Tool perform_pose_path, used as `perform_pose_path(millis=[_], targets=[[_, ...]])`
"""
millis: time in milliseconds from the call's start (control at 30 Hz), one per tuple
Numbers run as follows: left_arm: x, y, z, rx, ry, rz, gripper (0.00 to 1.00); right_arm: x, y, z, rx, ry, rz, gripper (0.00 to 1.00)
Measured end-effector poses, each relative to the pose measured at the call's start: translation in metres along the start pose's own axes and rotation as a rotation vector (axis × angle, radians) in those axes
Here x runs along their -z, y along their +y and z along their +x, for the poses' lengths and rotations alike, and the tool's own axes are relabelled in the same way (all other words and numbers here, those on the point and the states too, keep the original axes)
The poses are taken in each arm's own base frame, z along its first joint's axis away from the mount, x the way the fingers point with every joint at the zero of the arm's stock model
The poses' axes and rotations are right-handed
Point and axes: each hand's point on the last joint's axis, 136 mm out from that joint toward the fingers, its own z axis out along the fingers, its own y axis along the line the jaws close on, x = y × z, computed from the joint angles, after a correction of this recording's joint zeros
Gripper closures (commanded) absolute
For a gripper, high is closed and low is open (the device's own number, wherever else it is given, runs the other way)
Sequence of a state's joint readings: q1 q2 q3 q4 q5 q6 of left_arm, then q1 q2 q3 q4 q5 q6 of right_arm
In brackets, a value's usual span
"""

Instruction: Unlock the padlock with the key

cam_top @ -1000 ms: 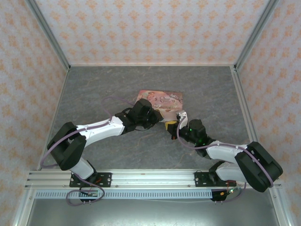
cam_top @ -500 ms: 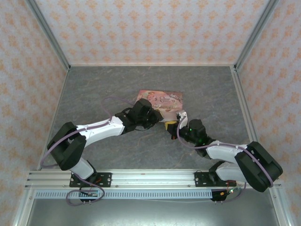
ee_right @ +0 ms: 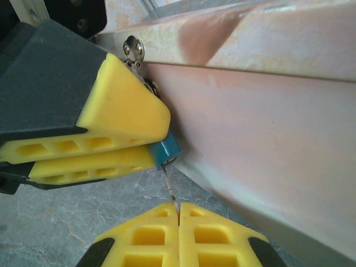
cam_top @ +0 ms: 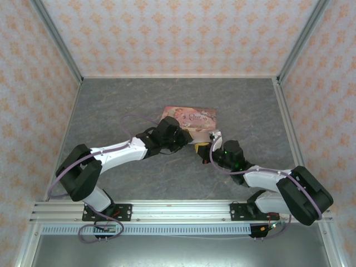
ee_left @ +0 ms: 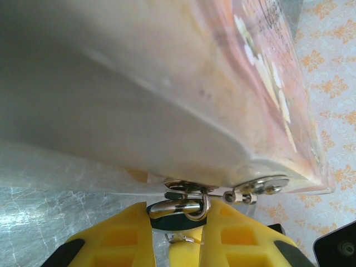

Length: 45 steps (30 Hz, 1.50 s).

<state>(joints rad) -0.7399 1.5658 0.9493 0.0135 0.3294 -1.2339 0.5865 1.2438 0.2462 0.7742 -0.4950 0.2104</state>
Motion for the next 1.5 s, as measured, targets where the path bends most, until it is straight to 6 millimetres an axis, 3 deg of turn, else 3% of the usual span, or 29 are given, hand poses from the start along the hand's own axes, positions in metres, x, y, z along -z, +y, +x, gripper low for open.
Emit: perform_pose_path(millis=[300, 867, 1500], targets=[[0.000, 0.000, 0.000, 0.000, -0.001, 0.002, 0.87, 0.002, -0.002, -0.007, -0.018, -0.022, -0.009, 1.00], [0.000, 0.001, -0.003, 0.023, -0.020, -0.005, 0.87, -0.008, -0.005, -0.001, -0.052, -0.015, -0.031, 1.00], [0.000, -0.004, -0.002, 0.036, -0.019, 0.013, 0.87, 0.001, -0.004, -0.014, -0.041, -0.063, -0.030, 1.00]])
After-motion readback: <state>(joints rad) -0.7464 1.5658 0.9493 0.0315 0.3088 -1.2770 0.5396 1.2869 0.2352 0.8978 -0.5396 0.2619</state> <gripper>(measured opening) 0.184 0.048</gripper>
